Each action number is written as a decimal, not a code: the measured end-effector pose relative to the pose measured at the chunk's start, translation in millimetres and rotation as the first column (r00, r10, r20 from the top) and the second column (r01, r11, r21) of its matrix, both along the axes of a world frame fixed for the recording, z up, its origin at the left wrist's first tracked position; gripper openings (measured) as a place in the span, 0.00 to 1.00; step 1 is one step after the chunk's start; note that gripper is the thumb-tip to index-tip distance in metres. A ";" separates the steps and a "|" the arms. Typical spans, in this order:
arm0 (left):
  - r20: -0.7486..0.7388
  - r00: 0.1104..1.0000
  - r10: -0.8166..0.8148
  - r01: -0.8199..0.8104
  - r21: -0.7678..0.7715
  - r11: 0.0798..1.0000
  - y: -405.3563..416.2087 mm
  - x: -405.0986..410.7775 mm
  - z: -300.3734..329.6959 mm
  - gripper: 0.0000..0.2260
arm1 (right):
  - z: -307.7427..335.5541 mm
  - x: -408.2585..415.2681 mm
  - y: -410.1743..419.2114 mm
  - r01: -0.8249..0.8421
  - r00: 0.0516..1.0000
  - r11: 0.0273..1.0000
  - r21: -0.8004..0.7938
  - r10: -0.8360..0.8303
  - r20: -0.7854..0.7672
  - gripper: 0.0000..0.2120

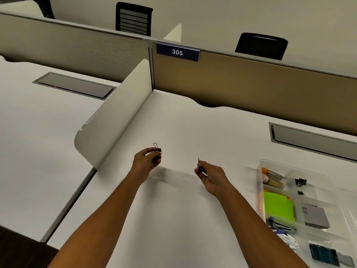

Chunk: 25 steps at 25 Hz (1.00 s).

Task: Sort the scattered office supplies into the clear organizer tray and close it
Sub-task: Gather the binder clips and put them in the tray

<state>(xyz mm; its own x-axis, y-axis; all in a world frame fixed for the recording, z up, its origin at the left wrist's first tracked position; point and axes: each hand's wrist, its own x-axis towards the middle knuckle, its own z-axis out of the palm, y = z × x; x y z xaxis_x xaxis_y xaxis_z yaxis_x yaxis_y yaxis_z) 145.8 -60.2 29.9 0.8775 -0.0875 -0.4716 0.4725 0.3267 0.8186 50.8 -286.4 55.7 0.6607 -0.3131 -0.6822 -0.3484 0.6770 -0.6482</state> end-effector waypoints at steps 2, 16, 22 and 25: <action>0.023 0.999 -0.038 0.039 -0.021 0.999 -20.7 -5.0 11.2 0.07 | 6.3 -5.9 -9.6 0.022 1.000 0.999 0.025 -0.022 0.018 0.03; 0.106 0.940 -0.326 0.318 0.080 0.945 -196.5 -82.3 64.5 0.04 | 56.0 -73.9 -144.4 0.126 0.976 0.990 0.061 -0.135 0.173 0.04; 0.139 0.933 -0.331 0.318 0.113 0.941 -288.7 -123.7 72.1 0.04 | 68.7 -110.7 -224.6 0.172 0.964 0.984 0.049 -0.179 0.195 0.03; 0.133 0.932 -0.338 0.318 0.149 0.936 -330.4 -139.8 73.1 0.05 | 70.6 -126.0 -262.6 0.209 0.954 0.976 0.059 -0.217 0.209 0.04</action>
<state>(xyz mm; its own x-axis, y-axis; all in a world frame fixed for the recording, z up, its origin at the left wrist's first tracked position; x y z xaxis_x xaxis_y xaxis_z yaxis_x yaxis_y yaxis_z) 6.1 -390.6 103.0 0.8723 -0.3329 -0.3583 0.4010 0.0676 0.9136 -75.3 -549.0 126.3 0.7127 -0.4400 -0.5463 -0.0503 0.7447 -0.6655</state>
